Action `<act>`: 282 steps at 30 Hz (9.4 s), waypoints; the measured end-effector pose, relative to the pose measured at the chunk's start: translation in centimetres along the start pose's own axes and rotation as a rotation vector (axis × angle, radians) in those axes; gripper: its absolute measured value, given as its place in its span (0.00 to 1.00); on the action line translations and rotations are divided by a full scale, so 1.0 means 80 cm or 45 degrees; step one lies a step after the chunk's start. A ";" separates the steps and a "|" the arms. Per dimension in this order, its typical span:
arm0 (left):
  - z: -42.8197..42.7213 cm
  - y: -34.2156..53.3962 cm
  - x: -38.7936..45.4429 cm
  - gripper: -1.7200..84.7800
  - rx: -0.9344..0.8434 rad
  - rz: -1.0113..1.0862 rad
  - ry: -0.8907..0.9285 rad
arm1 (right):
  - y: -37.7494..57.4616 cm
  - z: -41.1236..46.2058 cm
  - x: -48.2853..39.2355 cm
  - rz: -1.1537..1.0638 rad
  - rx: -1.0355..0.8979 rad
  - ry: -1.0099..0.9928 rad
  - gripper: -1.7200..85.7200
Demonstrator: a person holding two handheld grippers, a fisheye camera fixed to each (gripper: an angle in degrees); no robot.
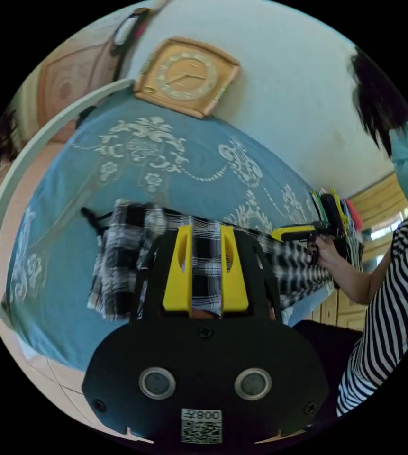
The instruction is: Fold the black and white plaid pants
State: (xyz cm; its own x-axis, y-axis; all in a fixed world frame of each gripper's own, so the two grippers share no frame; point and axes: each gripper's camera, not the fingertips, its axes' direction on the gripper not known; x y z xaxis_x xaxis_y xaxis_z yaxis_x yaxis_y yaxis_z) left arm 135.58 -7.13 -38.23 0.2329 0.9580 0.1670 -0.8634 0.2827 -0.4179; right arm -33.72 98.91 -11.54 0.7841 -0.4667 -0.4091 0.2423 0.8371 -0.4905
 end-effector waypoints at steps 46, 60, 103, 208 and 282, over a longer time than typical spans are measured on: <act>0.124 -0.151 0.228 0.03 -0.443 0.815 0.023 | 0.094 -0.111 -0.031 -0.051 0.139 -0.162 0.07; 0.099 -0.117 0.257 0.02 -0.547 0.960 0.046 | 0.062 -0.133 -0.009 -0.192 0.063 -0.238 0.10; 0.045 -0.016 0.098 0.02 -0.295 -0.283 -0.366 | 0.111 -0.153 -0.160 -0.288 -0.013 -0.223 0.05; 0.376 -0.298 0.379 0.06 -1.138 1.016 0.882 | 0.425 -0.334 -0.230 0.278 0.636 -0.819 0.06; 0.323 0.011 0.093 0.08 -0.667 -0.348 0.811 | 0.174 -0.286 0.012 0.298 0.162 -0.406 0.08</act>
State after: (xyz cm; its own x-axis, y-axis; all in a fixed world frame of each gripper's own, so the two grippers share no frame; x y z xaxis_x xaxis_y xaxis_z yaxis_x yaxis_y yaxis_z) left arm 124.97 -0.98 -14.32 0.7434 0.6529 -0.1451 -0.4601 0.3416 -0.8195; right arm -42.64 103.56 -36.35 0.9593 -0.1643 -0.2296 0.0892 0.9480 -0.3056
